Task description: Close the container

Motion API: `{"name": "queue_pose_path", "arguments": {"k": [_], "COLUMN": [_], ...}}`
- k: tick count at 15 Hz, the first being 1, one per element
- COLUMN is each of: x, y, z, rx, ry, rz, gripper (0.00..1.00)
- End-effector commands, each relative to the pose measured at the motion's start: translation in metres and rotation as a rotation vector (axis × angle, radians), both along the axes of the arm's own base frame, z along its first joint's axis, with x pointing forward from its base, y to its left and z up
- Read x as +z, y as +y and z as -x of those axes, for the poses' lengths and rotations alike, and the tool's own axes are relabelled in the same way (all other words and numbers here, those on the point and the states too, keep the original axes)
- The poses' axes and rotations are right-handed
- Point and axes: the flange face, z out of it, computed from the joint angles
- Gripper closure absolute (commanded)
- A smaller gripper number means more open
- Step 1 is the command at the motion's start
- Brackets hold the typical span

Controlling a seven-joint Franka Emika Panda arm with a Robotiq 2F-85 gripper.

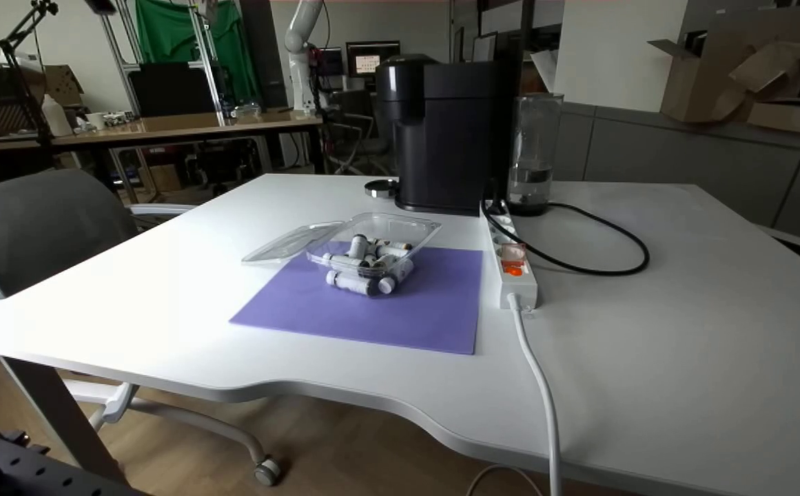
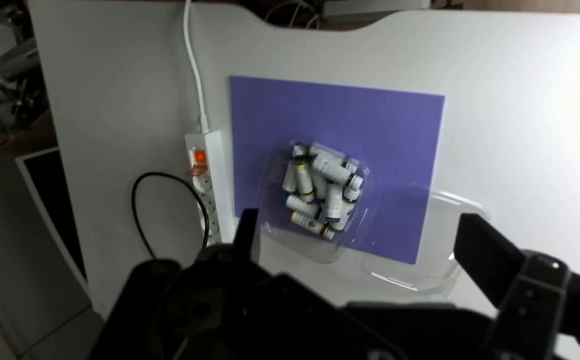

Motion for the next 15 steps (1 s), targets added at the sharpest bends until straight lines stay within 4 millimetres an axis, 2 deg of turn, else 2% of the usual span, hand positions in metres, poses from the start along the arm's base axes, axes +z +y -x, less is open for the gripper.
{"name": "queue_pose_path", "arguments": {"k": [1, 4, 6, 7, 8, 9, 12, 15], "x": [-0.037, -0.081, -0.097, -0.1, -0.099, -0.103, -0.107, -0.117], "y": [-0.018, -0.03, -0.03, -0.03, -0.032, -0.033, -0.033, -0.032], "z": [-0.021, -0.037, -0.043, -0.047, -0.051, -0.043, -0.047, -0.059], "rx": [0.065, 0.235, 0.341, 0.393, 0.369, 0.338, 0.359, 0.549], "ry": [-0.025, 0.075, 0.132, 0.161, 0.173, 0.152, 0.172, 0.179], "rz": [0.029, -0.019, -0.03, -0.031, -0.028, -0.036, -0.038, 0.002], "gripper": [0.0, 0.0, 0.0, 0.0, 0.0, 0.0, 0.0, 0.0]}}
